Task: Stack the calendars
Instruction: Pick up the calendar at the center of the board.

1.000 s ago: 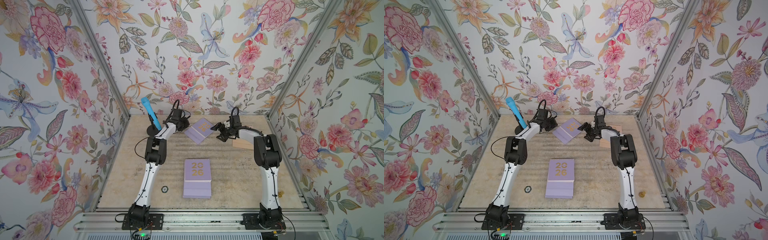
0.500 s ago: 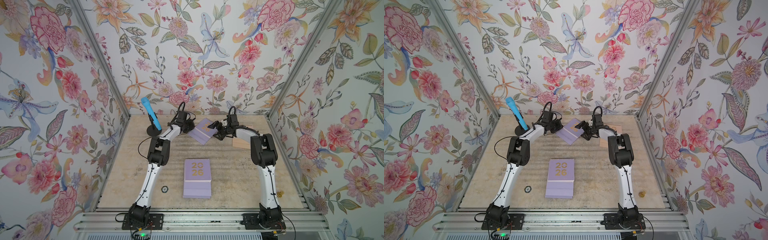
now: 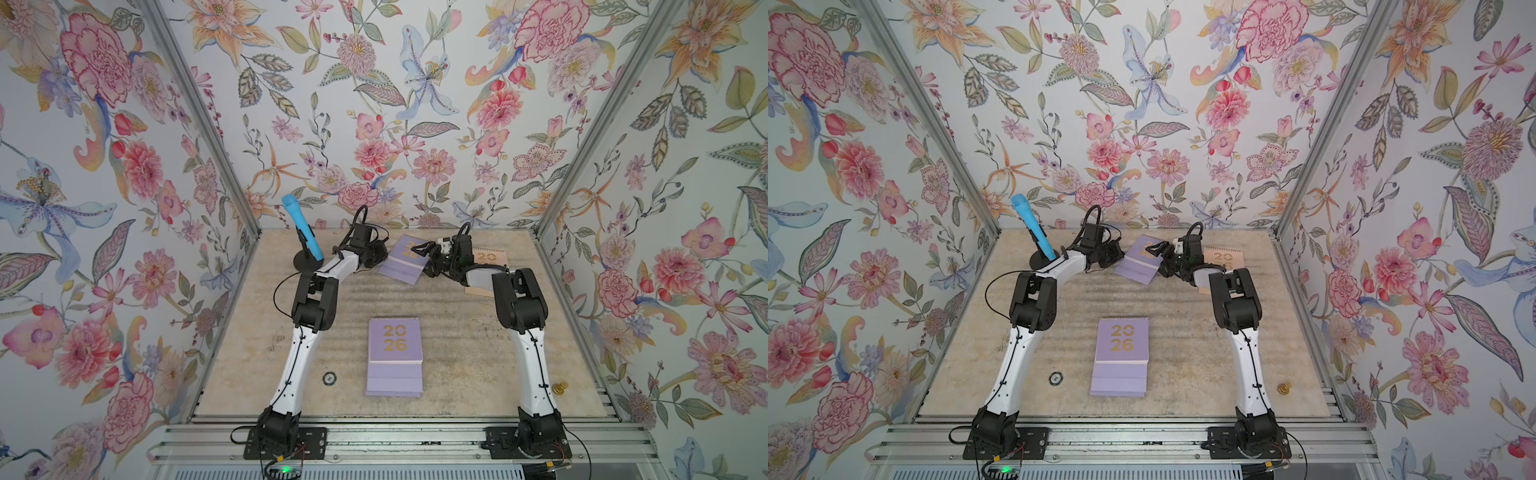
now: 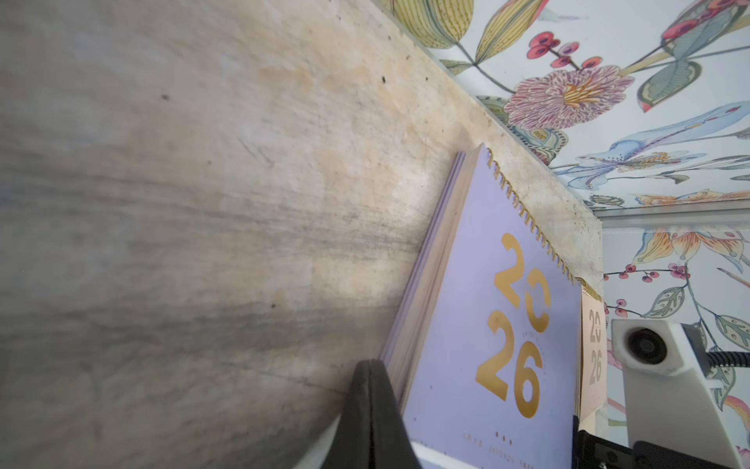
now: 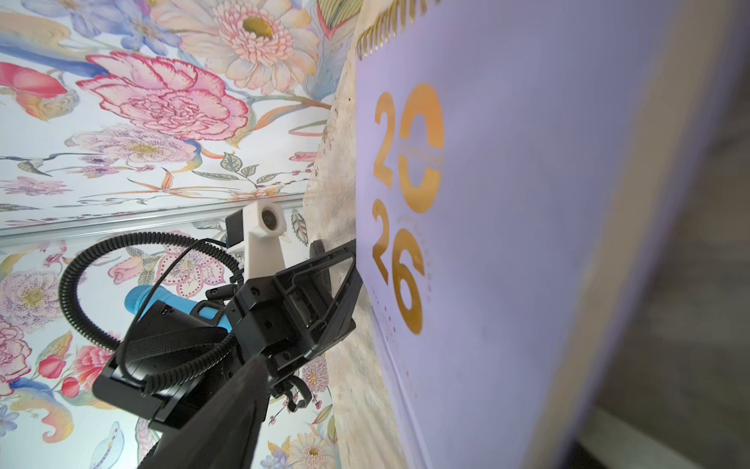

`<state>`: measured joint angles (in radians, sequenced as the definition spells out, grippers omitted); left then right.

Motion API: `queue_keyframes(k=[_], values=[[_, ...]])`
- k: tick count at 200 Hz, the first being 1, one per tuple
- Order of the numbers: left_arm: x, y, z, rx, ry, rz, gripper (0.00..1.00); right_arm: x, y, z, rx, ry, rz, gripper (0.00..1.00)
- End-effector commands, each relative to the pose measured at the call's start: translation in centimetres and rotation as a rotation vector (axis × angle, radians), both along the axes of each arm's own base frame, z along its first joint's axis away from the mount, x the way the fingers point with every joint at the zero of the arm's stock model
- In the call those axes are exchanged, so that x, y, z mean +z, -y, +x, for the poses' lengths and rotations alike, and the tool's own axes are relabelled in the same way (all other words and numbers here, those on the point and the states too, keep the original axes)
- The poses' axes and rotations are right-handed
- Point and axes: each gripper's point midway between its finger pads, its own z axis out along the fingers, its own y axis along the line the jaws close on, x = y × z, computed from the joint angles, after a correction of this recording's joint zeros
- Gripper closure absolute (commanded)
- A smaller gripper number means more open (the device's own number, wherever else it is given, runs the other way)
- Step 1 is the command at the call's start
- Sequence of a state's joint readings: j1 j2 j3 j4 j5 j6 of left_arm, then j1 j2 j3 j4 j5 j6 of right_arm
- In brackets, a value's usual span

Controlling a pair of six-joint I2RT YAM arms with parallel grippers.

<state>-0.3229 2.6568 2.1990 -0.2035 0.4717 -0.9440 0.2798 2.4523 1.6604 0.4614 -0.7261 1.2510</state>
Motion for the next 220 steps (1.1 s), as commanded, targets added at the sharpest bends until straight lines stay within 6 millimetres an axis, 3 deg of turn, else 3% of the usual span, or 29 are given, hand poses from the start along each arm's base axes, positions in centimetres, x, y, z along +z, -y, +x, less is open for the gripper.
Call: queue_keyframes(k=[1, 70, 154, 220], values=[[-0.9, 1.9, -3.2, -0.058, -0.103, -0.003, 1.00, 3.1, -1.3, 0.1, 0.028, 0.085, 0.074, 0.27], [0.1, 1.4, -3.4, -0.045, -0.094, -0.006, 1.00, 2.6, 1.5, 0.2, -0.084, 0.077, -0.039, 0.43], [1.0, 1.1, -4.4, -0.033, -0.088, -0.013, 1.00, 2.9, 3.2, -0.4, -0.144, 0.089, -0.078, 0.56], [3.5, 0.7, -4.9, -0.041, -0.055, -0.005, 1.00, 3.2, 4.2, -1.2, -0.164, 0.101, -0.120, 0.78]])
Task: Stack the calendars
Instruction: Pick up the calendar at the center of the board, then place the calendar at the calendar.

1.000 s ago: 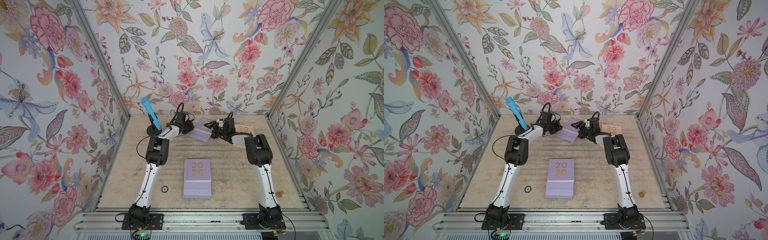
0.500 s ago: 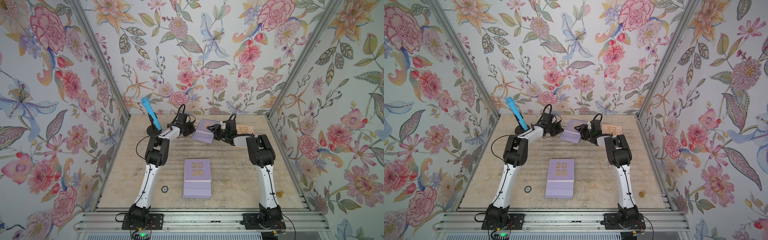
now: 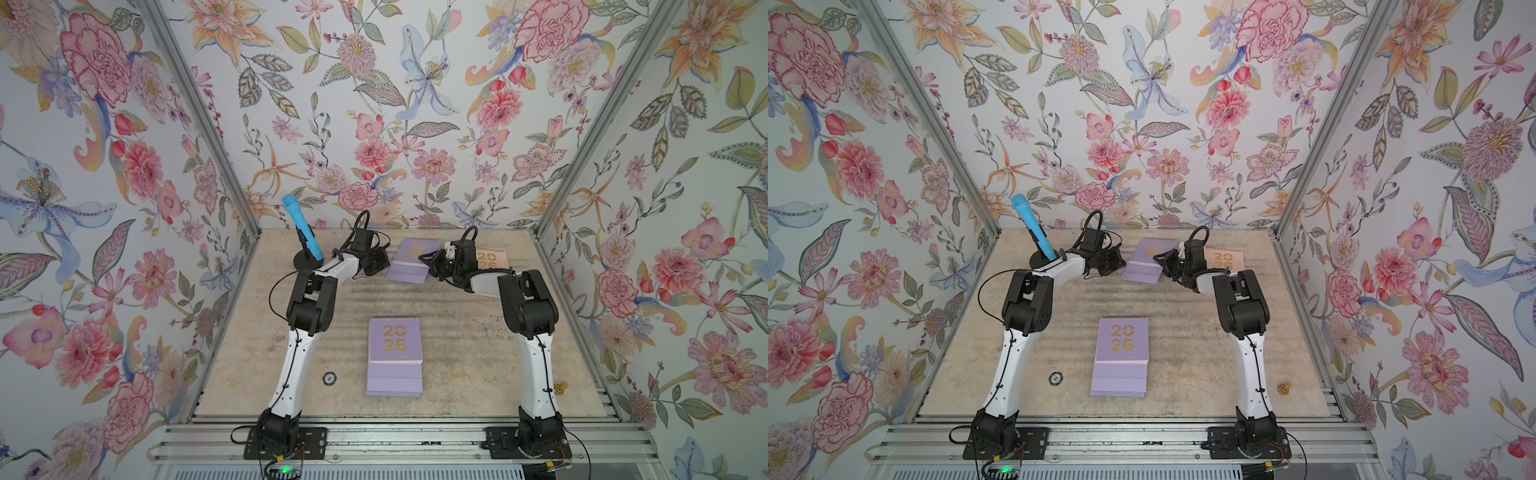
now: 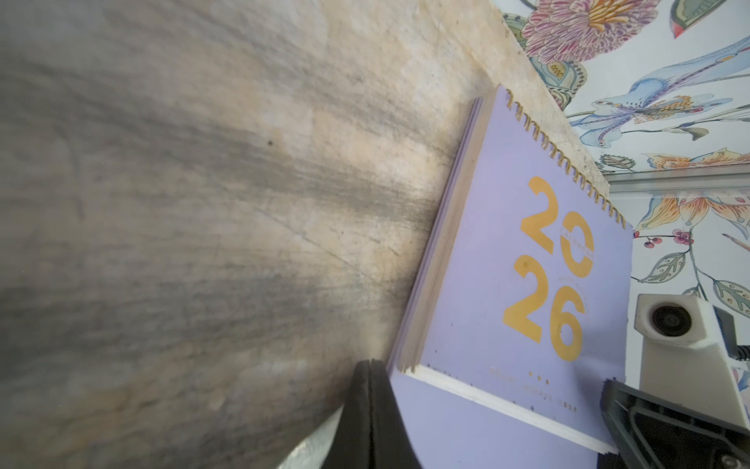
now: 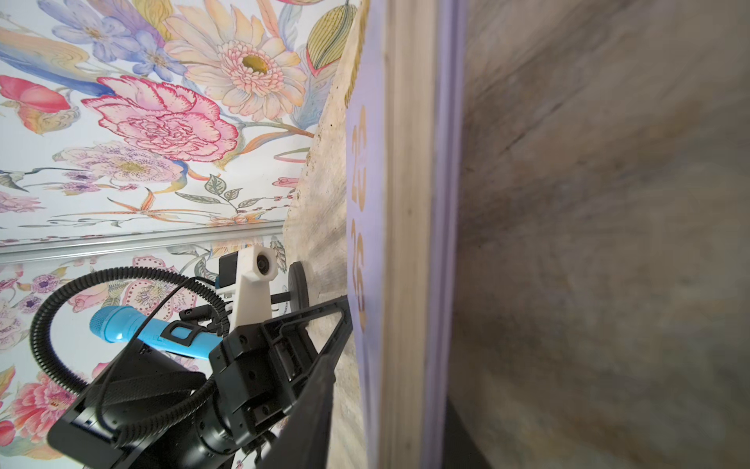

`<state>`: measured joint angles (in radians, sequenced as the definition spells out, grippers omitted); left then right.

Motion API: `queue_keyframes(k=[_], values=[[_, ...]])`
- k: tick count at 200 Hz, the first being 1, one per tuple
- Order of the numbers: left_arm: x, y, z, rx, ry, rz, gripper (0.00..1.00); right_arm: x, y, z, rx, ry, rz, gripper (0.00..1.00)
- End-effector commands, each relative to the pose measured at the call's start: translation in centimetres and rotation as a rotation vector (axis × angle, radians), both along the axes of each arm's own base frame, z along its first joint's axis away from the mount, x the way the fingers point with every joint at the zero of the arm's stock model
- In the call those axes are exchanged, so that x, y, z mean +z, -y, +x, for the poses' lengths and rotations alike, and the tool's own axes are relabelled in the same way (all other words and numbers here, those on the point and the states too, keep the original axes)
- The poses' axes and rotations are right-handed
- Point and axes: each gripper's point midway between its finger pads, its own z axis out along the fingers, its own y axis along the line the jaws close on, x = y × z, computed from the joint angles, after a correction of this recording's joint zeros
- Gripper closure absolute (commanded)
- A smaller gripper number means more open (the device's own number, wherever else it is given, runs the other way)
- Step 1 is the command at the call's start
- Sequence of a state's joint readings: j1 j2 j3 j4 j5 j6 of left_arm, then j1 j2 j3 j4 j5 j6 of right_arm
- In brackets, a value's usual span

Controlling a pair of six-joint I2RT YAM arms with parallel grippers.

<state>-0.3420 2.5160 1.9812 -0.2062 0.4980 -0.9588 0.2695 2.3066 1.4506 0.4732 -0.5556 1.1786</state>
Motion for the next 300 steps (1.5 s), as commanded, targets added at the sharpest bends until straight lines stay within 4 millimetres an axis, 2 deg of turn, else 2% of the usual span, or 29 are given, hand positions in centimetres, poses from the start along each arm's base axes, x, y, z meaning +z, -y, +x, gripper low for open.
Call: queue_keyframes(k=[1, 36, 63, 79, 89, 128, 173, 216, 238, 244, 246, 249, 300], values=[[3.5, 0.5, -0.6, -0.014, 0.036, -0.008, 1.00, 3.6, 0.6, 0.2, -0.020, 0.077, -0.001, 0.78], [5.5, 0.2, -1.3, -0.024, 0.066, 0.001, 1.00, 4.4, 1.0, -0.7, -0.020, 0.098, -0.009, 0.89], [6.8, -0.4, -2.4, -0.021, 0.083, 0.008, 1.00, 5.2, 1.2, -1.7, -0.013, 0.116, -0.009, 0.93], [7.3, -0.7, -3.4, -0.023, 0.084, 0.017, 1.00, 6.2, 1.3, -2.5, -0.007, 0.128, -0.005, 0.93], [8.4, -1.0, -4.0, -0.022, 0.100, 0.022, 1.00, 7.1, 1.3, -3.3, 0.000, 0.141, -0.005, 0.94], [10.5, -2.3, -7.6, -0.018, 0.128, 0.035, 1.00, 9.2, 1.6, -6.8, 0.033, 0.167, -0.019, 0.95], [10.6, -4.3, -12.9, -0.006, 0.126, 0.048, 1.00, 10.6, 2.3, -11.6, 0.058, 0.181, -0.031, 0.95], [10.6, -5.7, -17.2, 0.025, 0.129, 0.034, 1.00, 12.0, 2.8, -15.3, 0.085, 0.195, -0.055, 0.96], [10.8, -6.2, -18.9, 0.027, 0.133, 0.037, 1.00, 12.8, 2.9, -16.9, 0.090, 0.207, -0.057, 0.96], [10.2, -6.3, -19.3, 0.028, 0.120, 0.044, 1.00, 13.0, 2.9, -17.4, 0.094, 0.209, -0.056, 0.95], [11.1, -6.4, -19.5, 0.029, 0.138, 0.036, 1.00, 13.1, 2.9, -17.5, 0.094, 0.211, -0.055, 0.96], [11.3, -6.5, -19.7, 0.030, 0.144, 0.034, 1.00, 13.2, 2.9, -17.8, 0.098, 0.211, -0.055, 0.96], [11.2, -7.4, -22.0, 0.042, 0.137, 0.049, 1.00, 13.8, 2.7, -22.0, 0.125, 0.218, -0.058, 0.96]])
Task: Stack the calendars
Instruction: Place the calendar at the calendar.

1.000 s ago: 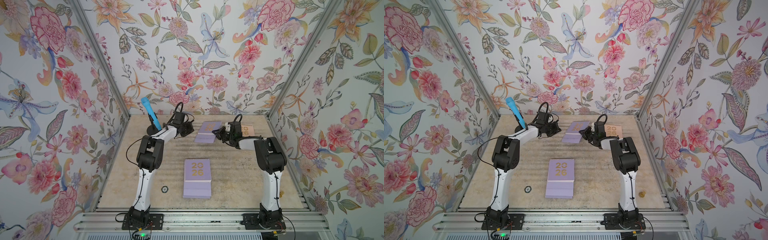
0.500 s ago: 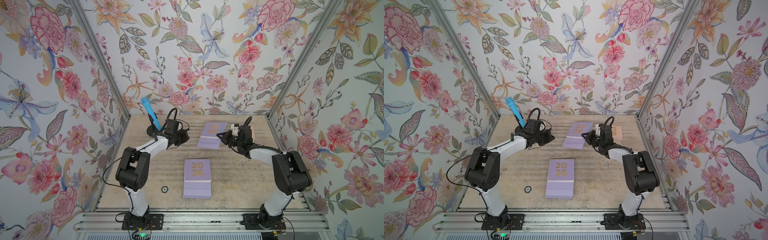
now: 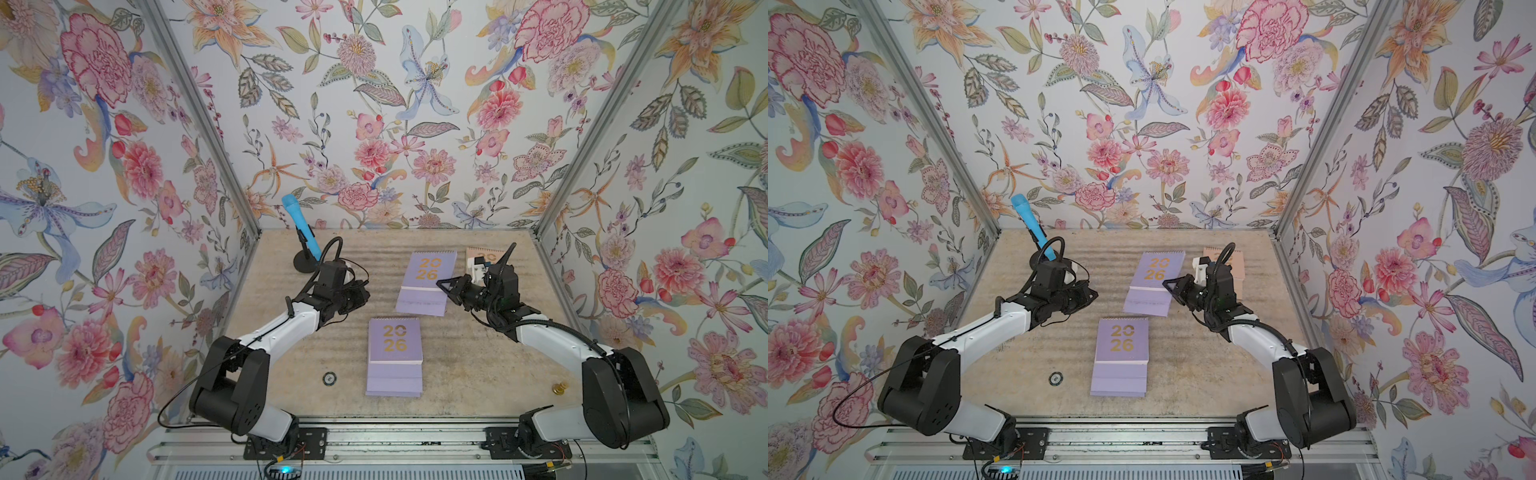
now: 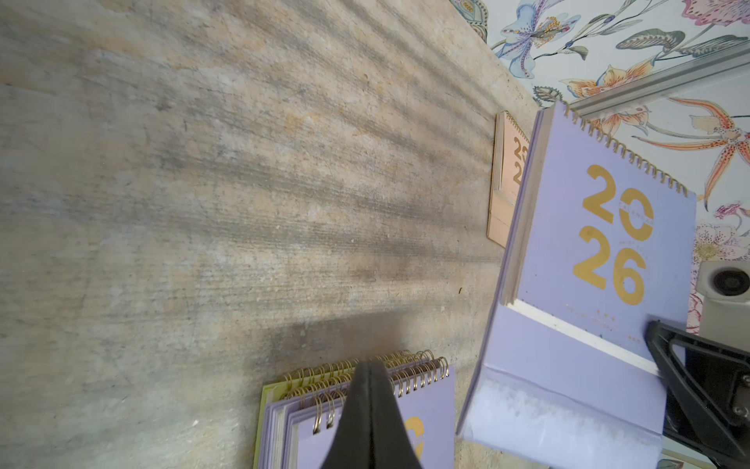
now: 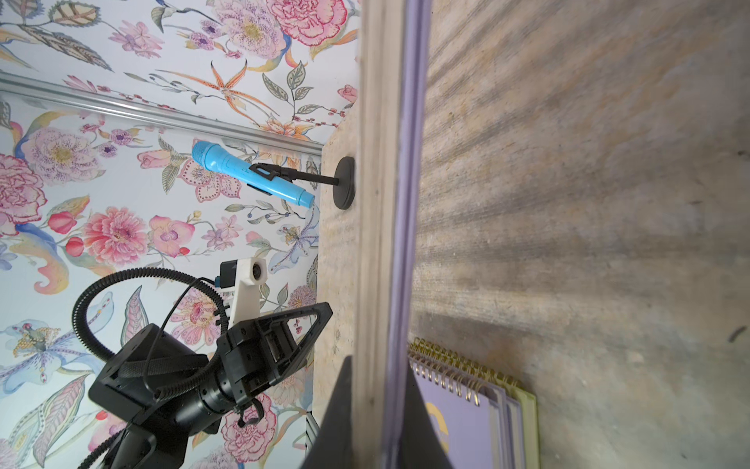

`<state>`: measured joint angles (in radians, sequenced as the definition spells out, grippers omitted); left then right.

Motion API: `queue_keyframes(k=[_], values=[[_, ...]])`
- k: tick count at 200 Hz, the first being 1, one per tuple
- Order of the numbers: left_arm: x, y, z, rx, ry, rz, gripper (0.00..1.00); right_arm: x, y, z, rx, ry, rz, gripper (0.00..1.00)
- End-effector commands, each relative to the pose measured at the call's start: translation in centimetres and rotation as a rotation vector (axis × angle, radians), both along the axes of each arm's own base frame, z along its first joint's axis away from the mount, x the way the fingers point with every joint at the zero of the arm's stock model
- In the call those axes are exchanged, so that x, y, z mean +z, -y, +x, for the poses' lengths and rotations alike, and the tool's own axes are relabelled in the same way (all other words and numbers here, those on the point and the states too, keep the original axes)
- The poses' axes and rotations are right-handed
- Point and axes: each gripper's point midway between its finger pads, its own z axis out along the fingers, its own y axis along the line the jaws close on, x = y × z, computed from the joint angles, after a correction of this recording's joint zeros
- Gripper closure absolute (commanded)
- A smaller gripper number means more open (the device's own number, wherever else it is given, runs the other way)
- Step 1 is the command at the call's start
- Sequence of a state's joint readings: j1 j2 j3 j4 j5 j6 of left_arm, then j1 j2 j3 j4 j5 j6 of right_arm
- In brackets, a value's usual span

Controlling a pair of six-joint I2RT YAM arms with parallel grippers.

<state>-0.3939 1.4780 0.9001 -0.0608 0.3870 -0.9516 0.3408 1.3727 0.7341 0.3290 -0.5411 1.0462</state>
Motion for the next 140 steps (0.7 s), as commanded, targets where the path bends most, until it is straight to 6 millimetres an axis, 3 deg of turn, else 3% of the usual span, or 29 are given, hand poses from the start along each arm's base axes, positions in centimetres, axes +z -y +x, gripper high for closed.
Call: queue_keyframes(k=[1, 75, 140], values=[[0.1, -0.3, -0.9, 0.019, 0.010, 0.009, 1.00, 1.3, -0.1, -1.9, 0.022, 0.051, 0.004, 0.96], [-1.4, -1.3, -4.5, 0.032, -0.016, 0.022, 1.00, 0.5, -0.8, -7.4, 0.069, 0.032, 0.019, 0.96], [-2.8, -1.8, -6.7, 0.037, -0.040, 0.021, 1.00, -0.1, -2.2, -10.4, 0.119, 0.031, 0.034, 0.96]])
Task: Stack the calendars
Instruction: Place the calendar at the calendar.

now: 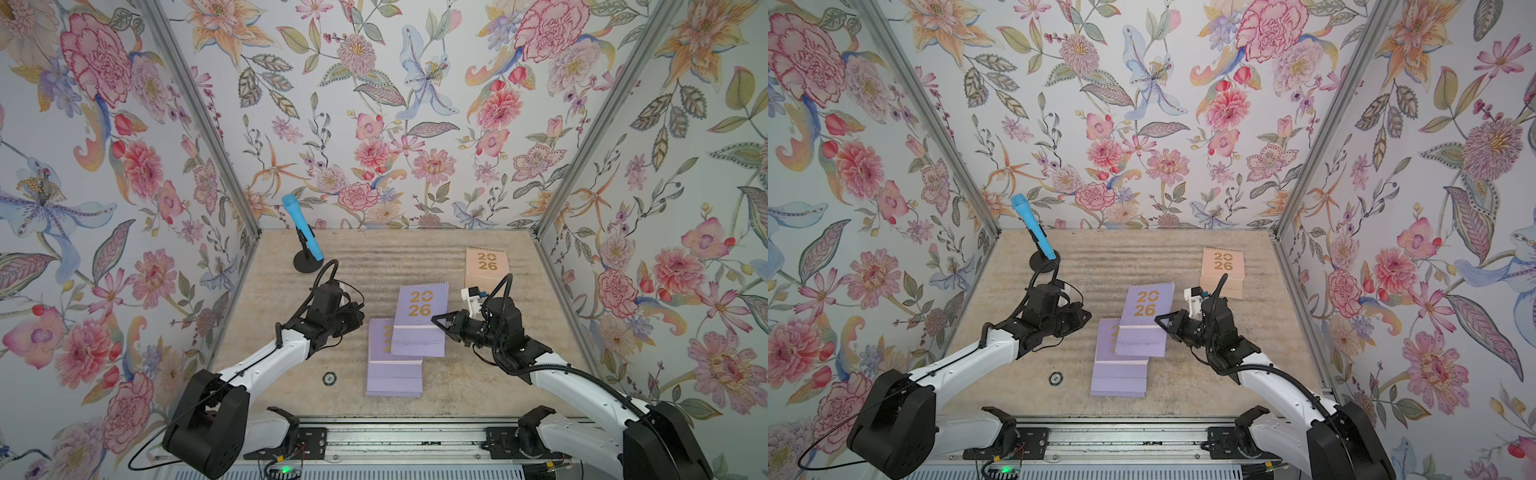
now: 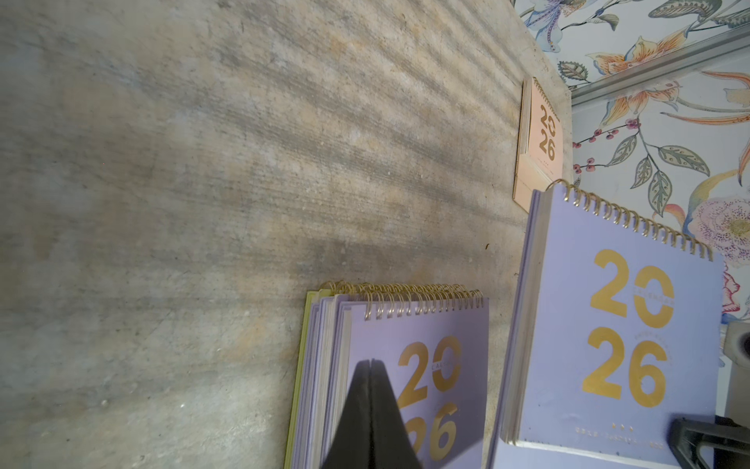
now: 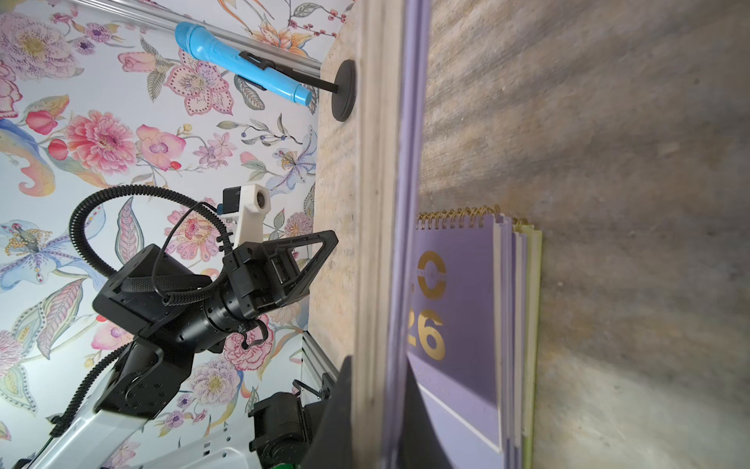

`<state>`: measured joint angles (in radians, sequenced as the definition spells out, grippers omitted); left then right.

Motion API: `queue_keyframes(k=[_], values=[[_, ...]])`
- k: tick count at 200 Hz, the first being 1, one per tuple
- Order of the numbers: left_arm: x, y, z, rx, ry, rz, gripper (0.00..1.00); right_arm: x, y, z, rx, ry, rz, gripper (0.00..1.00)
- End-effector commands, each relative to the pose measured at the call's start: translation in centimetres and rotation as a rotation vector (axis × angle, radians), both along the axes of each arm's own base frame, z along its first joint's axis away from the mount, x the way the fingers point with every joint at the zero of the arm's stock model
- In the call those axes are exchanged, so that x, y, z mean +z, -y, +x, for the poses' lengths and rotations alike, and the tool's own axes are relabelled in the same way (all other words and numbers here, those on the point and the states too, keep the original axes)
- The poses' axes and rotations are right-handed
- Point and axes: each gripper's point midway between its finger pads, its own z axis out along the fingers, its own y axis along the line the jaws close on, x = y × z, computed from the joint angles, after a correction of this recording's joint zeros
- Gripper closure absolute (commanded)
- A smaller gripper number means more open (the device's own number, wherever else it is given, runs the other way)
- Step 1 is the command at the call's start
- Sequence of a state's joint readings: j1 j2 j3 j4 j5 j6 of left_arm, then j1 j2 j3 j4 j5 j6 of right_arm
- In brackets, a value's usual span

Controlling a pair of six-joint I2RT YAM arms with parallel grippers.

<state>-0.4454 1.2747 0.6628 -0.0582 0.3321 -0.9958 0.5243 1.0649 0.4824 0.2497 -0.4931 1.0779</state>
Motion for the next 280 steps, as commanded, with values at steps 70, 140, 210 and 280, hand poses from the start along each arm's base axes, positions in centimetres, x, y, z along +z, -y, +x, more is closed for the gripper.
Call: queue_keyframes(k=[70, 140, 210, 280], values=[[-1.4, -0.6, -1.9, 0.017, -0.026, 0.000, 1.00, 2.1, -0.9, -1.9, 0.031, 0.072, 0.076, 0.96], [-2.3, -0.1, -2.7, 0.006, -0.045, -0.008, 1.00, 1.1, -5.1, -4.1, 0.168, 0.043, 0.128, 0.96], [-3.1, 0.8, -3.5, -0.014, -0.062, -0.017, 1.00, -0.5, -6.6, -4.7, 0.153, 0.028, 0.135, 0.96], [-3.7, 1.4, -3.4, -0.028, -0.073, -0.005, 1.00, -1.8, -6.6, -4.9, 0.151, 0.006, 0.157, 0.95]])
